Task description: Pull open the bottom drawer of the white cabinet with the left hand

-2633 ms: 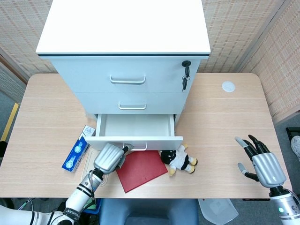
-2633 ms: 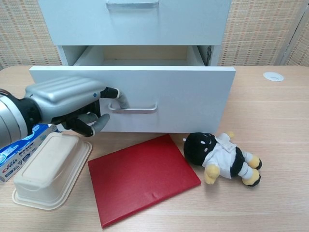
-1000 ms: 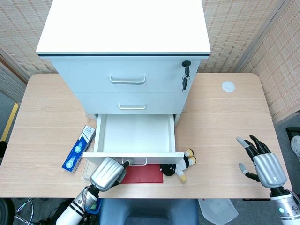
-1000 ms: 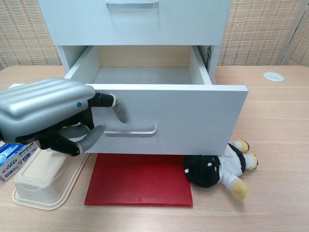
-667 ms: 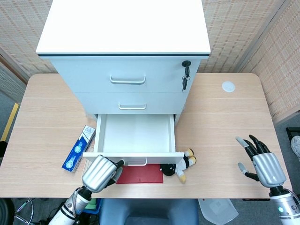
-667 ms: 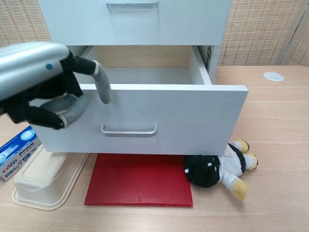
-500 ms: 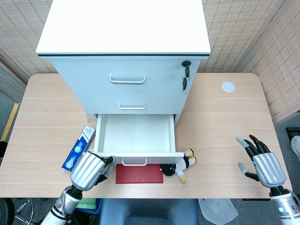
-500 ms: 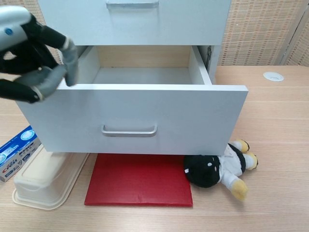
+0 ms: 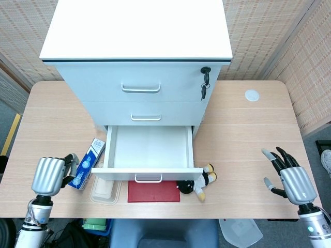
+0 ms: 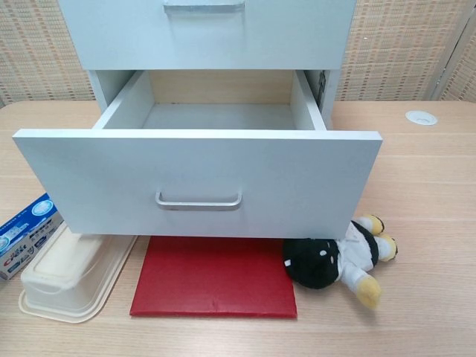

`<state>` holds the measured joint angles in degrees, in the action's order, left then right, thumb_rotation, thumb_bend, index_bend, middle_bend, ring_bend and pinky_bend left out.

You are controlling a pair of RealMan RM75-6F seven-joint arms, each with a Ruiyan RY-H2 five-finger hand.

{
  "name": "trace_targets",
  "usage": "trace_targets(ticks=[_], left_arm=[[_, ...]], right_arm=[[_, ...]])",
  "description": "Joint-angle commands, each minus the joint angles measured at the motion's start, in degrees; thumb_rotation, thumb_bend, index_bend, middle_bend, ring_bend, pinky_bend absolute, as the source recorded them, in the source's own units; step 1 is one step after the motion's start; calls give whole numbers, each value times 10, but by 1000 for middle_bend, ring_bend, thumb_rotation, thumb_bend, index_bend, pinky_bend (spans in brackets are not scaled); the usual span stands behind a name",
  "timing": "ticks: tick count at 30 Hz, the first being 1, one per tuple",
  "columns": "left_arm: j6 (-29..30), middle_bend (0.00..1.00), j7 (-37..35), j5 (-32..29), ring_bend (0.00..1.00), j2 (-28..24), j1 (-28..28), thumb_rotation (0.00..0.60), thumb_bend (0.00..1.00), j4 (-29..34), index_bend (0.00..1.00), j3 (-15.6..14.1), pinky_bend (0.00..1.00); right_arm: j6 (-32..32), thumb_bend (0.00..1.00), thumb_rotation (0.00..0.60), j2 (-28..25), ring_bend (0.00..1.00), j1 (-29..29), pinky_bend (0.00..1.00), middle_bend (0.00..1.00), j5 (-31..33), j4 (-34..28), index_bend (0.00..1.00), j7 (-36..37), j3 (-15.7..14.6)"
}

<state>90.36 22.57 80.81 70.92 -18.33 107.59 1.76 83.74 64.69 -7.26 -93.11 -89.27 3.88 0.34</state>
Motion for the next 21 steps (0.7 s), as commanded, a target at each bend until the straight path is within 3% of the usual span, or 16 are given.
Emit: trace_targets(ticks=[1, 6, 10, 12, 21], left_arm=[[4, 830, -20, -36, 859, -10, 26, 600, 604, -31, 643, 5, 960], [7, 745, -30, -59, 749, -8, 60, 600, 585, -71, 536, -9, 818], [7, 452, -24, -65, 488, -9, 82, 600, 431, -97, 325, -22, 512], [16, 363, -30, -62, 416, -4, 91, 600, 406, -107, 269, -20, 429], [21, 213, -27, -16, 264, 19, 101, 600, 400, -131, 160, -22, 289]], right_arm=[[-3, 307, 600, -1, 118, -2, 161, 194, 1, 1, 111, 1, 0], [-9, 307, 600, -5, 118, -2, 161, 194, 9, 1, 111, 3, 1], [-11, 307, 600, -7, 118, -2, 161, 194, 14, 2, 111, 4, 2], [-10, 307, 600, -7, 118, -2, 161, 194, 13, 3, 111, 5, 2], [1, 307, 600, 3, 118, 6, 161, 194, 17, 16, 111, -8, 2]])
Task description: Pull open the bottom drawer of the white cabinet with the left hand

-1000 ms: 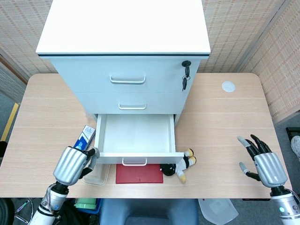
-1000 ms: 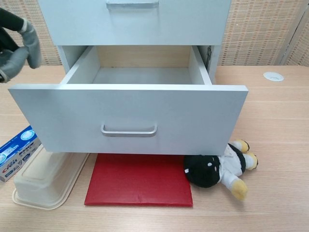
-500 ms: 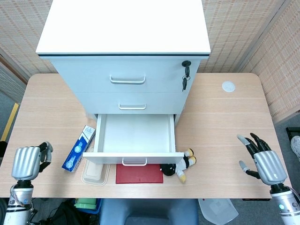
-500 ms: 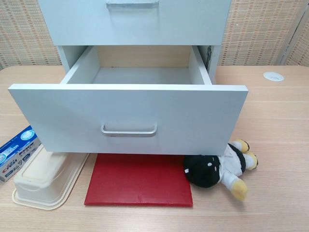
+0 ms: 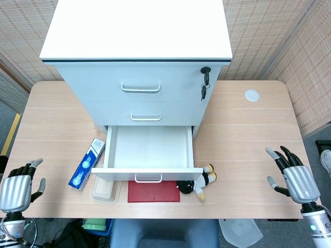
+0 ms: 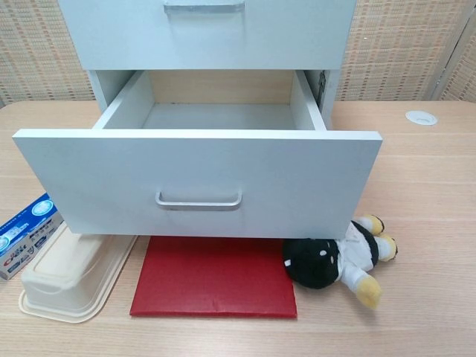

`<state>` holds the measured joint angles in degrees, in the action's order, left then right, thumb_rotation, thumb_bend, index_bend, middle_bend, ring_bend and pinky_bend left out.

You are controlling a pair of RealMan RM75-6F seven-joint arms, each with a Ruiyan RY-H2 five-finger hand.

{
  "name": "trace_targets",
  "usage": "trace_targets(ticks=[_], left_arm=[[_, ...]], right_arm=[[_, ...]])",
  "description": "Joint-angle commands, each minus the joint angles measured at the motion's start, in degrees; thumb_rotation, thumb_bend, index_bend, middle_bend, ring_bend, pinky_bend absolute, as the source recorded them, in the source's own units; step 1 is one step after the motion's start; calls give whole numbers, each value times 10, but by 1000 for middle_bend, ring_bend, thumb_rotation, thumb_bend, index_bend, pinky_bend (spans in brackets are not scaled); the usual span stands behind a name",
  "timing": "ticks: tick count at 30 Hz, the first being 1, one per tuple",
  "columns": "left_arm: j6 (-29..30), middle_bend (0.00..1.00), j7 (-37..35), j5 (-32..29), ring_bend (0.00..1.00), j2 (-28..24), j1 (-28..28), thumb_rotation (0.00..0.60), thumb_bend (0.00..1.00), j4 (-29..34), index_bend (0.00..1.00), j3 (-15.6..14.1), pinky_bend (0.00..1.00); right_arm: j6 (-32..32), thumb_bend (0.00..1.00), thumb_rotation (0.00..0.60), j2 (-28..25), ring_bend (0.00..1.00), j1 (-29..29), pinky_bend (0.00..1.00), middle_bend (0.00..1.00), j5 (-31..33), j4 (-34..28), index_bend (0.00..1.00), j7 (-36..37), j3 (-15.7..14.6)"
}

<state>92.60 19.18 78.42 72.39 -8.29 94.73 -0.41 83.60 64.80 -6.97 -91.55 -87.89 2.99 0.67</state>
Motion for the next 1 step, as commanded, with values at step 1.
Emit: trace_targets(ticks=[1], left_arm=[[-2, 207, 8, 11, 257, 5, 1, 600, 400, -2, 155, 1, 282]], right_arm=[[3, 307, 600, 2, 118, 4, 161, 194, 2, 2, 111, 1, -1]])
